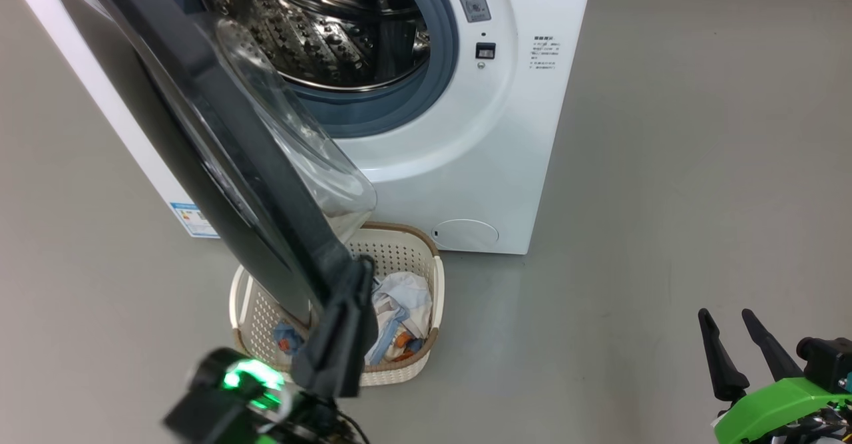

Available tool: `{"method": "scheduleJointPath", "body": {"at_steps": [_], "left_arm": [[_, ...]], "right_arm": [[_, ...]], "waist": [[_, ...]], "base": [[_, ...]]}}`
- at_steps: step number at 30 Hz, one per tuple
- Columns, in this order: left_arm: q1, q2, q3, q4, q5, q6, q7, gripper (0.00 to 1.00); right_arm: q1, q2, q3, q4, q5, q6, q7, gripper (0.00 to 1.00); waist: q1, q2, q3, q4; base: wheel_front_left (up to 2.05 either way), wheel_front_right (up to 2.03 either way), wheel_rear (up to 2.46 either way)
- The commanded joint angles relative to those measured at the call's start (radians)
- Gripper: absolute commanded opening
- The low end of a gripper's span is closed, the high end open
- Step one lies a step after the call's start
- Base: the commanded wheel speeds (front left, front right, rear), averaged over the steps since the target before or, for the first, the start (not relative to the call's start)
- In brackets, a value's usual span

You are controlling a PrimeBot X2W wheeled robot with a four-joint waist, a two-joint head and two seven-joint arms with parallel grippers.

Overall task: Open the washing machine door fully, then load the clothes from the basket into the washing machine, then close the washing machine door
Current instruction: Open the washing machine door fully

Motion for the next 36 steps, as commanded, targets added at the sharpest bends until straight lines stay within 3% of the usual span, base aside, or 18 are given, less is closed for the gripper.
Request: {"method": "scheduleJointPath", "body": {"at_steps": [1,15,36], "left_arm": [[-0.040,0.003,0.009,0.012,-0.017,-0.001,0.002,0.00],[-0.145,0.003,-0.057,0.376,-0.124,-0.002,-0.016,0.00],[-0.181,0.002,-0.016,0.475,-0.177,-0.003,-0.017,0.00]], "right_arm": [[-0.013,-0.019,0.020,-0.024,-0.011,0.003,-0.012,1.00],[-0.024,-0.020,0.036,-0.031,-0.012,0.003,-0.012,1.00],[-0.018,-0.019,0.035,-0.045,-0.013,0.003,-0.012,1.00]], "waist": [[0.0000,-0.0001,0.001,-0.001],[0.0000,-0.0001,0.007,-0.005],[0.0000,-0.0001,-0.002,0.015]], "base": [[0.00,0.00,0.00],[0.00,0.00,0.00],[0.00,0.00,0.00]]}}
